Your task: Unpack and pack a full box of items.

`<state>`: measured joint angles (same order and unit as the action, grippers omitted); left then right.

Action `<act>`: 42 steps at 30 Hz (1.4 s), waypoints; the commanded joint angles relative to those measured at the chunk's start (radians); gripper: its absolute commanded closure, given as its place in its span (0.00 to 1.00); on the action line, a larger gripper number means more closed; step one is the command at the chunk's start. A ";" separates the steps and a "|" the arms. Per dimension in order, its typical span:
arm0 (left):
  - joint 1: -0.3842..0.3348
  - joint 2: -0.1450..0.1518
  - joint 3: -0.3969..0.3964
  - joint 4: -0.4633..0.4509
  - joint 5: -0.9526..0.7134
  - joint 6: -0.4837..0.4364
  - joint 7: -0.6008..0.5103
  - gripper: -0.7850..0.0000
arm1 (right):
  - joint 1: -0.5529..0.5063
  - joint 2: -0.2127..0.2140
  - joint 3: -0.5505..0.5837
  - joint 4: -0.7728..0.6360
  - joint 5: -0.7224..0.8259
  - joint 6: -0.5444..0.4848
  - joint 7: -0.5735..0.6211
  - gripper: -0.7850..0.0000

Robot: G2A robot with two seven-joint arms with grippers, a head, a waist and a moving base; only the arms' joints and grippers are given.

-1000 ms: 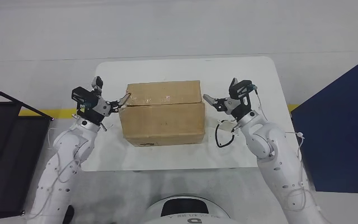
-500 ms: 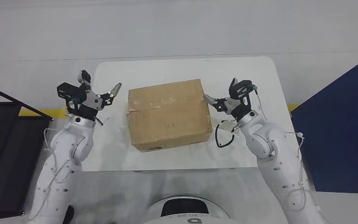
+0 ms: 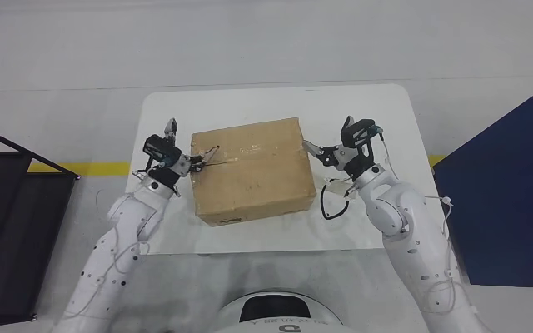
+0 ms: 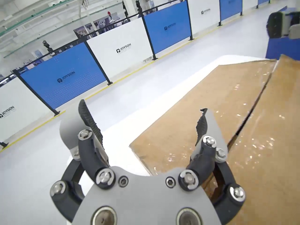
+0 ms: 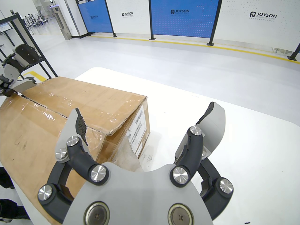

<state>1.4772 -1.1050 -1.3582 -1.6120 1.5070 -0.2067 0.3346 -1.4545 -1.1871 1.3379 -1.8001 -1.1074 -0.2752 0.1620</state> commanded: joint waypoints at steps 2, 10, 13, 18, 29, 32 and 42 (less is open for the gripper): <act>-0.008 -0.001 0.002 0.024 0.027 0.018 0.000 0.00 | 0.000 0.000 0.000 0.000 0.000 0.000 0.000 0.00; -0.024 -0.007 0.027 0.053 0.056 0.021 -0.031 0.00 | 0.000 0.000 0.000 0.000 0.000 0.000 0.000 0.00; -0.032 -0.010 0.034 0.058 0.050 0.028 -0.035 0.00 | 0.000 0.000 0.000 0.000 0.000 0.000 0.000 0.00; -0.042 -0.012 0.015 0.055 0.033 0.045 -0.045 0.00 | 0.000 0.000 0.000 0.000 0.000 0.000 0.000 0.00; -0.040 -0.011 -0.001 0.047 0.029 0.040 -0.050 0.00 | -0.053 -0.001 0.025 -0.005 0.010 0.055 -0.046 0.00; -0.040 -0.011 -0.001 0.047 0.029 0.040 -0.050 0.00 | -0.053 -0.001 0.025 -0.005 0.010 0.055 -0.046 0.00; 0.040 -0.006 -0.071 -0.073 -0.050 0.003 -0.013 0.00 | -0.071 0.002 0.070 0.000 0.048 0.046 -0.082 0.00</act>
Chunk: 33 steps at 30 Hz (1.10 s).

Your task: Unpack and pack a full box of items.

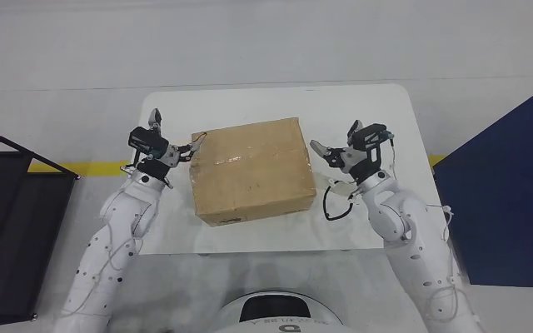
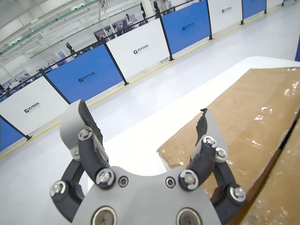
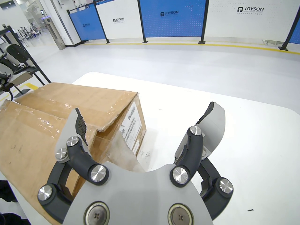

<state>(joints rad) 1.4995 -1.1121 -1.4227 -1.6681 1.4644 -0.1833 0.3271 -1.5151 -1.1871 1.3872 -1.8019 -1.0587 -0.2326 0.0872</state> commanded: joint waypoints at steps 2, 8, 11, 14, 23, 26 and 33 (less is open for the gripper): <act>0.038 0.004 -0.006 -0.041 0.009 -0.045 -0.020 0.00 | -0.034 0.007 0.058 0.004 -0.012 -0.003 -0.011 0.00; 0.052 0.002 0.033 -0.035 0.089 -0.040 -0.029 0.00 | -0.075 0.022 0.116 0.031 -0.106 -0.031 0.110 0.00; 0.053 0.002 0.034 -0.030 0.113 -0.035 -0.024 0.00 | -0.075 0.024 0.094 0.042 -0.144 -0.052 0.157 0.00; 0.054 0.002 0.022 -0.030 0.118 -0.028 -0.021 0.00 | -0.066 0.024 0.055 0.051 -0.187 -0.080 0.183 0.00; 0.073 0.005 -0.024 -0.023 0.135 -0.004 -0.004 0.00 | -0.049 0.016 -0.060 0.034 -0.249 -0.097 0.192 0.00; 0.075 0.006 -0.035 -0.009 0.130 -0.005 0.003 0.00 | -0.047 0.011 -0.100 0.024 -0.259 -0.080 0.180 0.00; 0.078 0.007 -0.074 0.004 0.112 0.007 0.016 0.00 | -0.036 -0.003 -0.168 0.014 -0.275 0.015 0.154 0.00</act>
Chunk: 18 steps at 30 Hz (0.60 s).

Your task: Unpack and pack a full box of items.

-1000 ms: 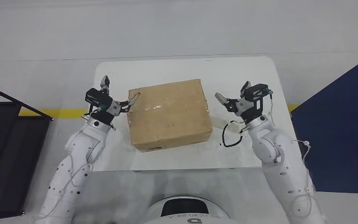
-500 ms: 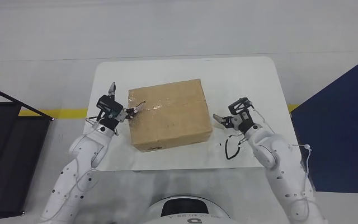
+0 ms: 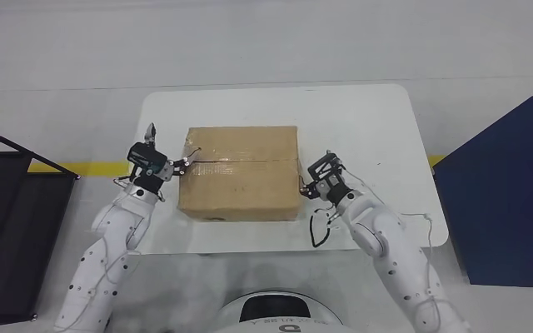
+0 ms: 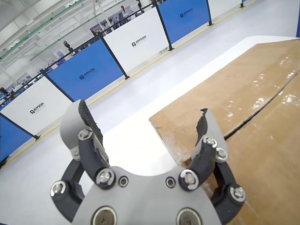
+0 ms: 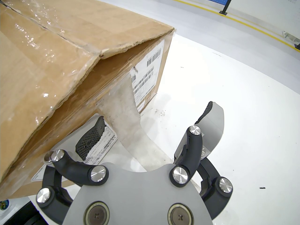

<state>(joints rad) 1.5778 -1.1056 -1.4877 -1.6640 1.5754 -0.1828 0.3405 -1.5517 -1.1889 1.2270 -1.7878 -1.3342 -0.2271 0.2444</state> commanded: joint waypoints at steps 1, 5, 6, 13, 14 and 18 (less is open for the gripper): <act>0.000 0.001 -0.015 0.001 -0.001 0.008 0.004 0.00 | 0.001 -0.003 -0.015 -0.001 -0.001 0.019 -0.007 0.00; -0.003 0.002 -0.035 0.015 -0.003 0.001 -0.005 0.00 | 0.003 -0.008 -0.035 -0.001 -0.033 0.069 -0.024 0.00; -0.005 0.002 -0.035 0.020 0.000 -0.005 -0.014 0.00 | 0.003 -0.009 -0.038 0.001 -0.038 0.083 -0.034 0.00; -0.052 -0.002 0.004 0.101 0.020 -0.026 -0.075 0.00 | 0.028 -0.022 -0.063 0.035 -0.039 0.176 -0.072 0.00; -0.059 -0.004 0.009 0.112 0.018 -0.023 -0.077 0.00 | 0.035 -0.025 -0.067 0.042 -0.035 0.192 -0.077 0.00; -0.073 -0.006 0.019 0.130 0.018 -0.018 -0.071 0.00 | 0.059 -0.036 -0.069 0.072 0.003 0.270 -0.113 0.00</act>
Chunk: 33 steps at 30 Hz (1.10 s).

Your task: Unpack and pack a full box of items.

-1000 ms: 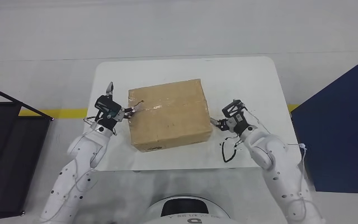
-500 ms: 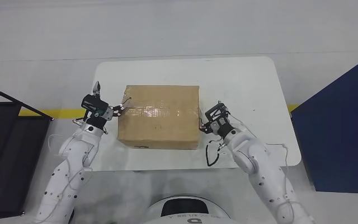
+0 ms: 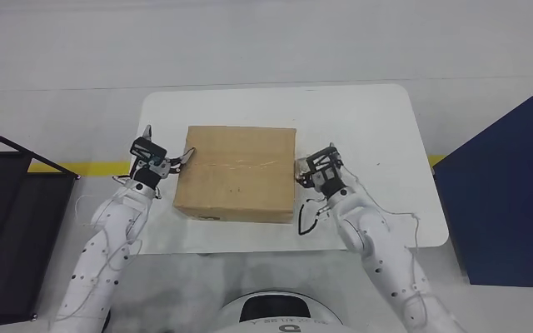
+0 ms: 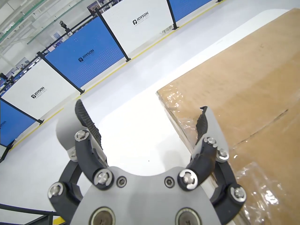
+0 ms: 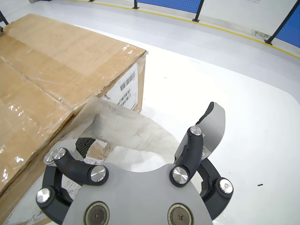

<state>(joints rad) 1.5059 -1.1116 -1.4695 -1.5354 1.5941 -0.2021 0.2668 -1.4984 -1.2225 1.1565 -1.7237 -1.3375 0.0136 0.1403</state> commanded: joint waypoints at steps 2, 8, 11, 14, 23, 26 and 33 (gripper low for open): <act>0.000 -0.001 -0.001 -0.001 0.000 0.004 0.009 0.00 | 0.010 -0.008 0.001 0.015 0.006 0.077 -0.027 0.00; 0.007 -0.002 -0.006 -0.008 -0.004 0.008 0.018 0.00 | -0.028 -0.011 0.042 -0.023 0.069 0.109 -0.118 0.00; 0.008 -0.002 -0.003 -0.010 0.001 0.008 0.023 0.00 | -0.056 -0.010 0.060 -0.050 0.084 0.099 -0.155 0.00; 0.008 -0.003 0.002 -0.011 0.018 0.015 0.031 0.00 | -0.082 -0.010 0.051 -0.085 0.054 0.106 -0.167 0.00; 0.012 -0.007 0.024 -0.007 0.064 0.053 0.074 0.00 | -0.140 -0.020 -0.035 -0.229 -0.177 0.263 -0.077 0.00; 0.013 -0.009 0.031 -0.002 0.059 0.057 0.096 0.00 | -0.120 -0.032 -0.102 -0.256 -0.298 0.337 0.030 0.00; 0.028 -0.013 0.024 0.009 0.012 0.067 0.160 0.00 | 0.027 -0.083 -0.317 -0.178 -0.651 0.424 0.362 0.00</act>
<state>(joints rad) 1.5305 -1.1244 -1.4414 -1.5280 1.6142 -0.1363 0.4174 -1.4992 -1.2956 0.8813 -1.9165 -1.9253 0.4384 0.4420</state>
